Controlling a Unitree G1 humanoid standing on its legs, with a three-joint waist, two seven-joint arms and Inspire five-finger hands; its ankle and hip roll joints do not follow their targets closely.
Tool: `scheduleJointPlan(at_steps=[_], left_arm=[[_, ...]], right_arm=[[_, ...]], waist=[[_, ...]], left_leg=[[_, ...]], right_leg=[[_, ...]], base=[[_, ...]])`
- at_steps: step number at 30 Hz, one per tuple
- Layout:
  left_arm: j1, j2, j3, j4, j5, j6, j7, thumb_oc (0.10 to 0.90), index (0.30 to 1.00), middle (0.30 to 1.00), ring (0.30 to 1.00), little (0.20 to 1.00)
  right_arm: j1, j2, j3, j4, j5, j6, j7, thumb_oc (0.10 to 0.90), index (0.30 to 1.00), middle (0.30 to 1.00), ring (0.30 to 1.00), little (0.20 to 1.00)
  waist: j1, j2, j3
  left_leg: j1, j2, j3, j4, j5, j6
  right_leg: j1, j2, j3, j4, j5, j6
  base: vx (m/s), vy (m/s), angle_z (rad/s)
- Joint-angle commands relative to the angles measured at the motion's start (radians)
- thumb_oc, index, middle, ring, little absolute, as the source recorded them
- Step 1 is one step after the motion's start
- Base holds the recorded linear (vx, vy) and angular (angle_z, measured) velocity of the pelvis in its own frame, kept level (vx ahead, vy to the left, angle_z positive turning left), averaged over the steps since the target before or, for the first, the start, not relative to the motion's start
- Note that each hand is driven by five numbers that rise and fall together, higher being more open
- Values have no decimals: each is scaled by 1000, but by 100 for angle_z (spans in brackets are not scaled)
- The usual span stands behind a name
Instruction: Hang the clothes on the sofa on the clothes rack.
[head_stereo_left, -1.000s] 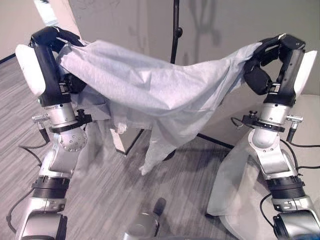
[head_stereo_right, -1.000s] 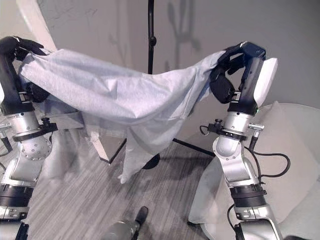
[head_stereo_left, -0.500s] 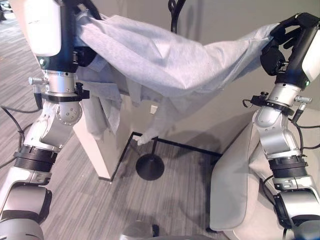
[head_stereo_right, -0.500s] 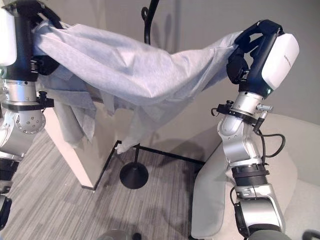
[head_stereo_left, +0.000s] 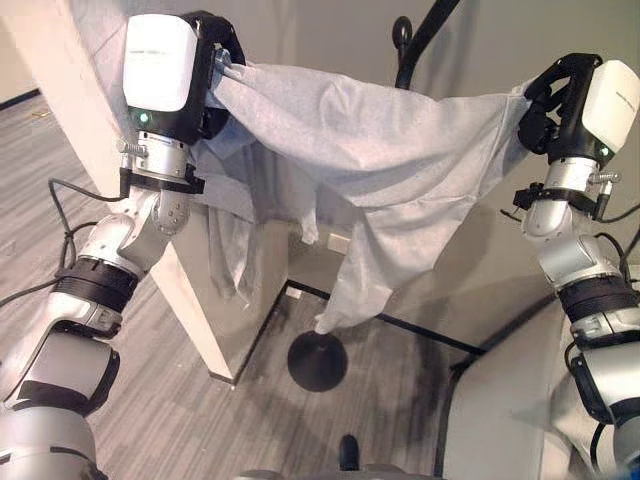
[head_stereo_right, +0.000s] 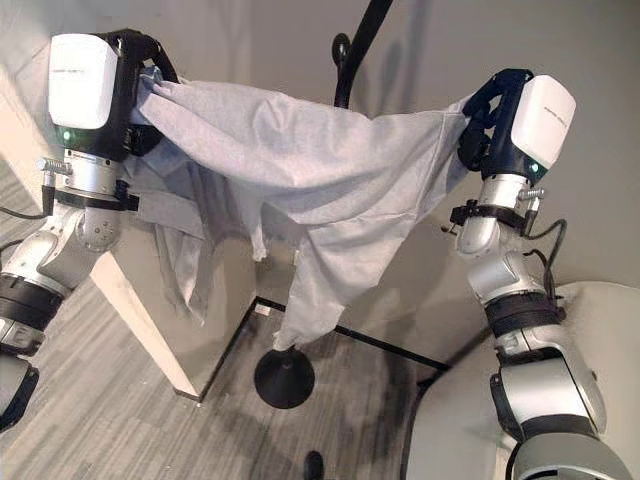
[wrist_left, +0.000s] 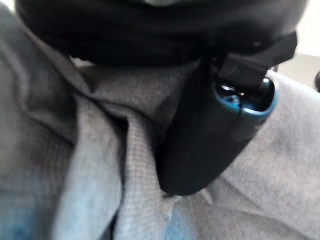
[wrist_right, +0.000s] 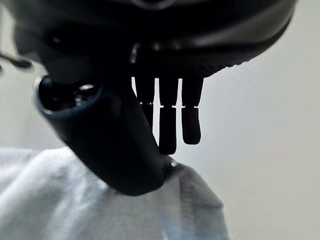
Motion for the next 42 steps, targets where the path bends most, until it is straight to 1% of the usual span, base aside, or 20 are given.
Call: scheduleJointPlan(at_steps=[1,4,7,11,12,14,20,21,22,23,24,25,26,27,28,34,35,36,39,42], left_arm=[[-202,65,-16,120,-80,79,54,400,300,300,300,300],[-215,70,-39,157,-91,78,53,400,300,300,300,300],[-251,65,-101,255,-119,85,45,400,300,300,300,300],[-194,34,-94,288,-177,69,16,400,300,300,300,300],[-155,18,-76,288,-187,62,9,400,300,300,300,300],[-64,-19,-28,257,-218,46,-5,400,300,300,300,300],[-61,-19,-25,256,-217,46,-6,400,300,300,300,300],[92,-80,76,186,-273,15,-18,400,300,300,300,300],[329,-230,242,8,-405,-50,-24,507,460,460,460,460],[365,-262,255,-28,-430,-61,-26,518,476,476,476,476],[396,-282,268,-48,-445,-62,-31,571,556,556,556,556],[414,-303,277,-64,-460,-72,-30,591,587,587,587,587],[418,-303,278,-66,-460,-71,-30,602,604,604,604,604],[442,-343,281,-92,-503,-91,-33,747,820,820,820,820],[461,-361,278,-106,-531,-103,-45,800,900,900,900,900],[554,-428,296,-143,-655,-150,-94,800,900,900,900,900],[569,-435,300,-150,-678,-155,-107,800,900,900,900,900],[585,-445,306,-155,-705,-163,-119,800,900,900,900,900],[614,-457,314,-160,-744,-172,-133,800,900,900,900,900],[665,-474,338,-163,-819,-190,-153,800,900,900,900,900]], right_arm=[[-116,-136,-3,57,80,-32,-45,400,300,300,300,300],[-127,-138,22,87,94,-46,-32,400,300,300,300,300],[-156,-116,88,193,151,-79,-7,400,300,300,300,300],[-128,-74,128,234,162,-79,36,400,300,300,300,300],[-98,-56,132,243,154,-81,51,400,300,300,300,300],[-42,-10,138,226,131,-72,70,400,300,300,300,300],[-42,-9,139,226,131,-72,70,400,300,300,300,300],[69,64,119,147,71,-56,106,400,300,300,300,300],[286,190,66,2,-5,-58,142,400,300,300,300,300],[317,223,68,-20,-4,-61,150,400,300,300,300,300],[339,245,69,-37,-3,-63,159,400,300,300,300,300],[357,264,76,-47,-2,-71,166,400,300,300,300,300],[359,265,77,-48,-3,-71,166,400,300,300,300,300],[384,301,96,-55,4,-89,181,400,300,300,300,300],[393,323,110,-55,11,-98,185,400,300,300,300,300],[444,418,178,-144,61,-147,253,400,300,300,300,300],[451,424,185,-160,67,-152,261,400,300,300,300,300],[457,429,196,-175,77,-160,274,400,300,300,300,300],[470,435,204,-197,93,-170,286,400,300,300,300,300],[483,427,199,-231,115,-184,291,400,300,300,300,300]], waist=[[-14,-21,-188],[-20,-21,-193],[-20,-32,-178],[-18,-37,-166],[-14,-43,-158],[-10,-46,-157],[-10,-43,-157],[-1,-57,-134],[7,-68,-114],[9,-69,-114],[8,-64,-119],[10,-66,-113],[9,-63,-117],[13,-61,-112],[13,-59,-112],[19,-47,-105],[19,-42,-108],[20,-41,-105],[21,-31,-108],[24,-23,-107]], left_leg=[[-103,131,-31,-185,97,10],[-100,156,-36,-190,85,-5],[-119,177,-43,-193,105,-32],[-133,201,-51,-193,100,-47],[-143,198,-57,-193,116,-51],[-144,210,-62,-193,107,-56],[-142,213,-61,-193,104,-56],[-154,215,-67,-193,122,-62],[-176,223,-86,-193,126,-67],[-180,225,-93,-193,125,-69],[-180,234,-93,-193,113,-69],[-186,230,-96,-193,123,-70],[-181,235,-94,-193,112,-69],[-182,238,-97,-193,111,-71],[-184,237,-100,-193,114,-71],[-183,241,-101,-193,128,-77],[-177,248,-98,-193,118,-77],[-180,243,-99,-193,130,-78],[-172,251,-97,-193,120,-79],[-172,248,-101,-192,132,-82]], right_leg=[[-9,18,-27,5,-73,75],[-1,35,-36,5,-93,68],[-14,39,-60,6,-93,61],[-17,49,-86,5,-112,53],[-23,45,-94,5,-103,52],[-20,54,-101,5,-116,47],[-19,57,-100,5,-117,46],[-28,55,-105,5,-109,39],[-41,61,-113,5,-121,26],[-43,63,-115,5,-123,23],[-41,71,-116,5,-134,19],[-46,67,-117,5,-126,18],[-42,72,-117,5,-135,17],[-42,76,-119,5,-139,14],[-43,75,-120,5,-139,13],[-42,73,-118,5,-139,9],[-36,78,-118,5,-149,8],[-38,73,-119,5,-143,8],[-30,78,-120,5,-154,6],[-26,71,-123,5,-151,5]], base=[[65,-88,27],[116,-107,37],[55,-90,2],[56,-72,13],[33,-58,11],[55,-52,14],[1,-10,9],[46,-88,0],[51,-101,-3],[116,-85,-2],[14,-29,5],[46,-24,16],[14,-16,21],[53,-18,15],[-14,0,8],[19,-2,10],[-18,18,4],[0,0,0],[15,0,-1],[15,0,0]])
